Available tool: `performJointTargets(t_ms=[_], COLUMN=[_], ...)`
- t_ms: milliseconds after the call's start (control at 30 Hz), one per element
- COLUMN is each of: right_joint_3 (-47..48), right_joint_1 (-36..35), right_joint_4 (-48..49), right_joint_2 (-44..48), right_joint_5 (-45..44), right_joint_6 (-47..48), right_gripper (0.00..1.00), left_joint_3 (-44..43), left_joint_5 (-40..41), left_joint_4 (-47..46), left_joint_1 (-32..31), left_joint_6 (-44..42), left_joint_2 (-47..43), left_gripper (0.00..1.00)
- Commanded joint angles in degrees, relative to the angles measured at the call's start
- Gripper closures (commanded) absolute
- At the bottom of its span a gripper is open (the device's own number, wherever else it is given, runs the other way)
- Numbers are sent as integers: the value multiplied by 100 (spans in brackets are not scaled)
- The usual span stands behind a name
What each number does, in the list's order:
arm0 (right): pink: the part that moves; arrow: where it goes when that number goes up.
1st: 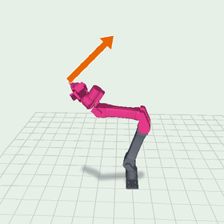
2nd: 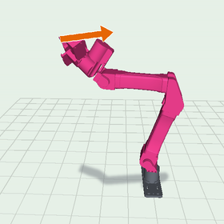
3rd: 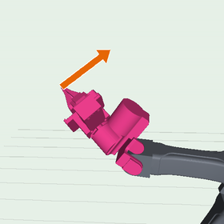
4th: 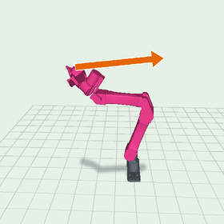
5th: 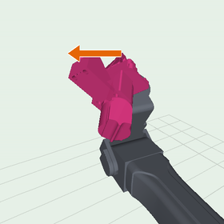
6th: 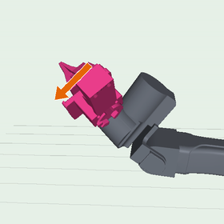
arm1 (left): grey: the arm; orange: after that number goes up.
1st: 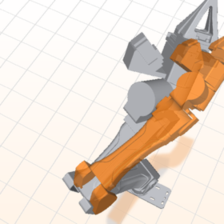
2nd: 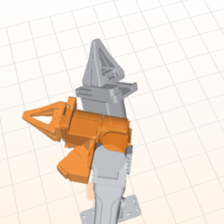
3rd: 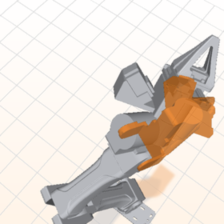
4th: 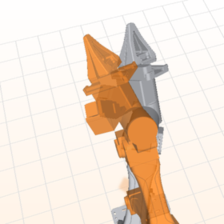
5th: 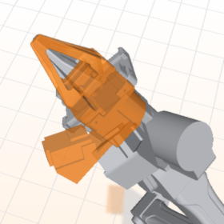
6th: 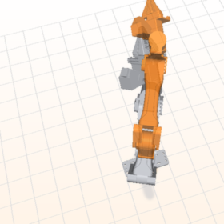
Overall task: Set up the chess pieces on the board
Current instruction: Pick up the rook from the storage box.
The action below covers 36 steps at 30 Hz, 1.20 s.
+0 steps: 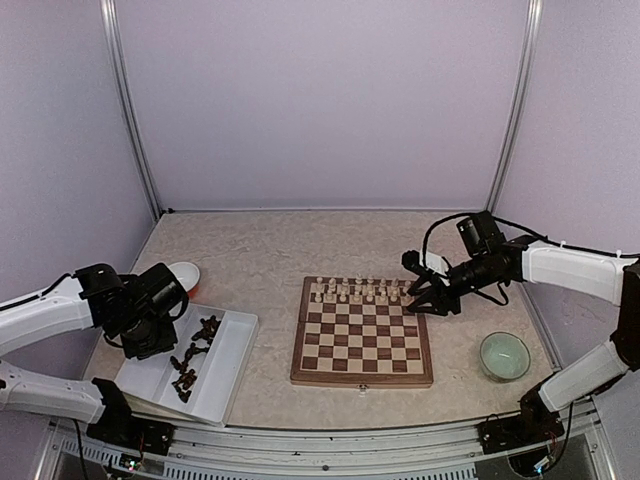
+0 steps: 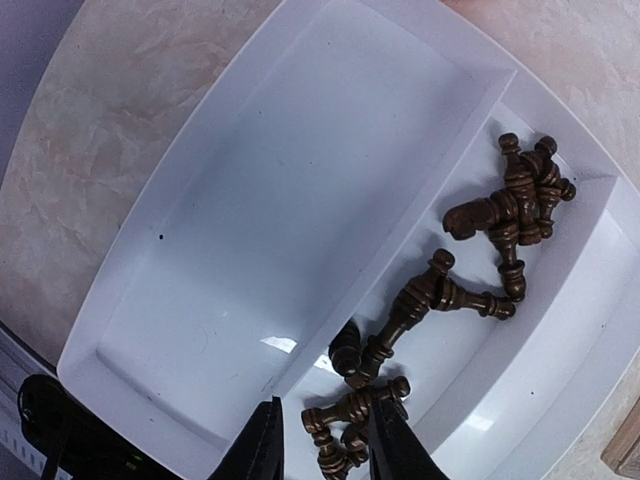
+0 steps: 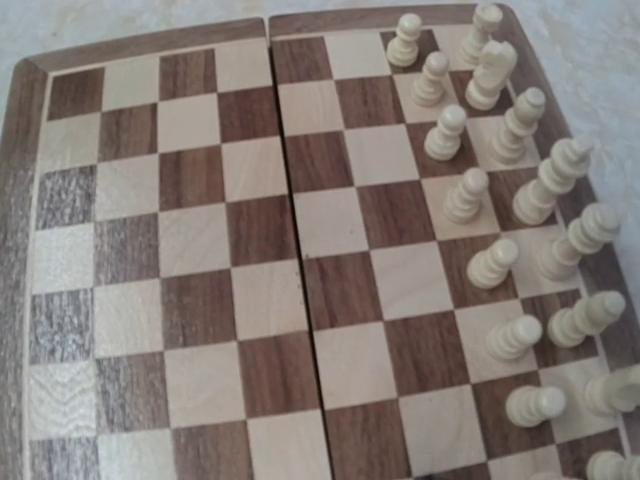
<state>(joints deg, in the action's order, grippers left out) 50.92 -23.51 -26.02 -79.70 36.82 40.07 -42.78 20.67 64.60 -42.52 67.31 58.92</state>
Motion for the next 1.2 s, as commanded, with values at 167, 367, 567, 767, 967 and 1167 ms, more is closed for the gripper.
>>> performJointTargets(t_ms=[167,367,567,767,967,1167], right_joint_3=[-122,-161,-189,-196,-205,-230], right_joint_1=[-66,-83,-100,-119,-154,-180], right_joint_4=[-65,-63,-72,-78,-69,-41], right_joint_2=[-10,3,9,-22,-80,-106], right_joint_5=[-80,-130,-136,-169,-243,-314], right_joint_6=[86,108,123,141,159,165], right_gripper=[58,58,58,59,59,59], left_joint_3=[112,127,156,182,192,159], left_joint_5=[-694,-748,-808,-891,-957,-943], left_joint_4=[-751,-730,-712,-776,-858,-886], left_joint_1=[733,798,782,772,772,781], left_joint_6=[-1139,-1201,-1224,-1309,-1390,-1442], left_joint_2=[536,882,1324,1511,1625,1708], left_gripper=[68,68,69,78,81,85])
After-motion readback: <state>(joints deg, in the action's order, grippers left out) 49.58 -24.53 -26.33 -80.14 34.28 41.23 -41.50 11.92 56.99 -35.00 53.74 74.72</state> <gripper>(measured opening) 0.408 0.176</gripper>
